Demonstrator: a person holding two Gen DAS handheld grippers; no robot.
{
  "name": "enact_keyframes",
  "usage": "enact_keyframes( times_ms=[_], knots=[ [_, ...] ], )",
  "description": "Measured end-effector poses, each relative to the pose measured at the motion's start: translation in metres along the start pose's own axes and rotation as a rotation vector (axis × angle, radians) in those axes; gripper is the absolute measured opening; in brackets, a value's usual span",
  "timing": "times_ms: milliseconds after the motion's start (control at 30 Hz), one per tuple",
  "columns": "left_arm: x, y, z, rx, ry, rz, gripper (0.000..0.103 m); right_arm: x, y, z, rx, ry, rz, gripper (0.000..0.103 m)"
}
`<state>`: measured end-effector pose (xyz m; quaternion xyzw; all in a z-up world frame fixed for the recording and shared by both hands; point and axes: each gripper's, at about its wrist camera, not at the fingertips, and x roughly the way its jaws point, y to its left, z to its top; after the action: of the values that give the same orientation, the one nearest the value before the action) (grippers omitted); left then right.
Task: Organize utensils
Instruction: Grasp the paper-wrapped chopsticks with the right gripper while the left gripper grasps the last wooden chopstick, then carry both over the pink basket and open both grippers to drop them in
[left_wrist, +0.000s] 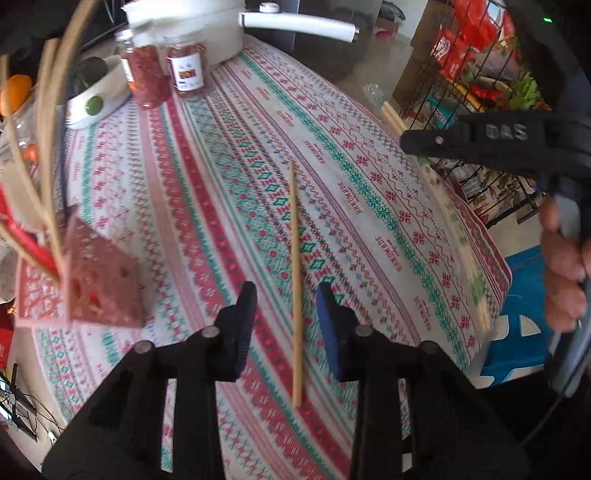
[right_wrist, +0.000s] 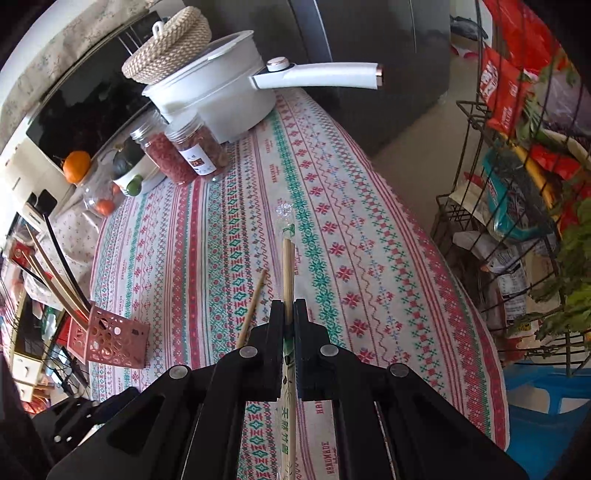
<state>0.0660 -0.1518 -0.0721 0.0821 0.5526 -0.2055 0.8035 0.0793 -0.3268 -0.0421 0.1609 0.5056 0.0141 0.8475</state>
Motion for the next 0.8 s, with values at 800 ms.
enact_keyframes(
  times_ms=[800],
  knots=[
    [-0.154, 0.025, -0.004, -0.002, -0.484, -0.047, 0.007, -0.074, 0.018, 0.007, -0.002, -0.248, 0.120, 0.004]
  ],
)
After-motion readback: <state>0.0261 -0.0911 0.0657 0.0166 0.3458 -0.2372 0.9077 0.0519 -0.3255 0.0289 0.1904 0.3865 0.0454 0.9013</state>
